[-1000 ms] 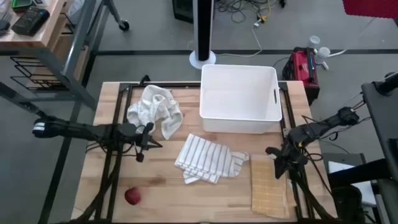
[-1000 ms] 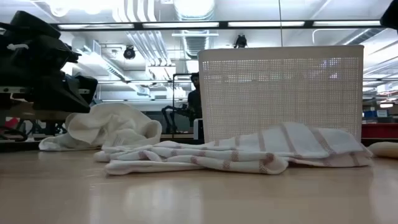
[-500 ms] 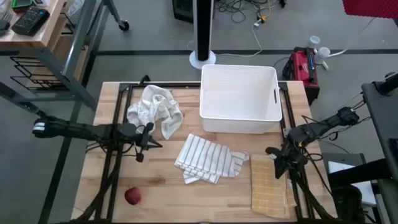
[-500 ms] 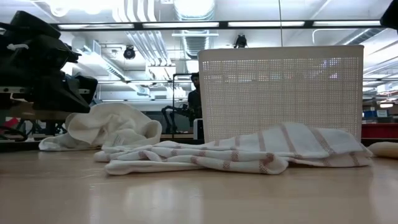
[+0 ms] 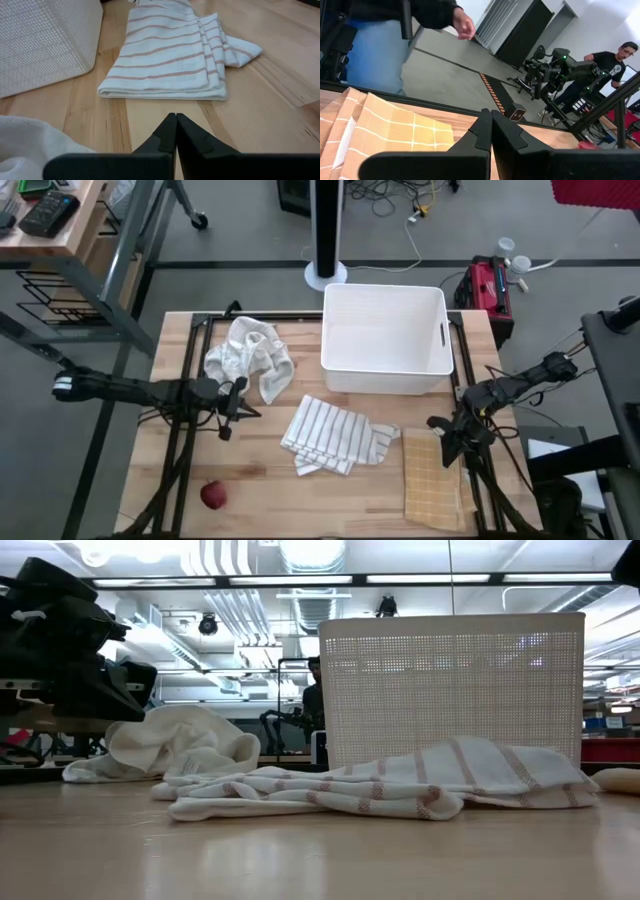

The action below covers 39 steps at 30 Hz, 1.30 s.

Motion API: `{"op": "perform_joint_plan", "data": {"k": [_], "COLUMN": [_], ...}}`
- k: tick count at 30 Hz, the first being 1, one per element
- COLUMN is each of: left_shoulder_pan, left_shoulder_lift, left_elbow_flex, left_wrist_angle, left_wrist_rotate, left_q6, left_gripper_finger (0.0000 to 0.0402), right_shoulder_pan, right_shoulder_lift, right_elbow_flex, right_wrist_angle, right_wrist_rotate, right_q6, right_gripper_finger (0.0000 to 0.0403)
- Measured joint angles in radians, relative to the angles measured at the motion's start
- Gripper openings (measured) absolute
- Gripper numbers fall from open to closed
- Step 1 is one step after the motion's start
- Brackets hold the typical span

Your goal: Fold towel

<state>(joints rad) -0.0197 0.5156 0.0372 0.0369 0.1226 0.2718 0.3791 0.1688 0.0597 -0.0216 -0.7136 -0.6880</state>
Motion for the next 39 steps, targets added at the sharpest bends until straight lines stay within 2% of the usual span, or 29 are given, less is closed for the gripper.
{"op": "perform_joint_plan", "data": {"k": [39], "left_shoulder_pan": [0.0], "left_shoulder_lift": [0.0], "left_elbow_flex": [0.0], "left_wrist_angle": [0.0], "left_wrist_rotate": [-0.008], "left_q6": [0.034], "left_gripper_finger": [0.0], "right_shoulder_pan": [0.0], "right_shoulder_lift": [0.0], "right_elbow_flex": [0.0], "right_wrist_angle": [0.0], "right_wrist_rotate": [0.0], "right_q6": [0.0], "right_gripper_finger": [0.0]}}
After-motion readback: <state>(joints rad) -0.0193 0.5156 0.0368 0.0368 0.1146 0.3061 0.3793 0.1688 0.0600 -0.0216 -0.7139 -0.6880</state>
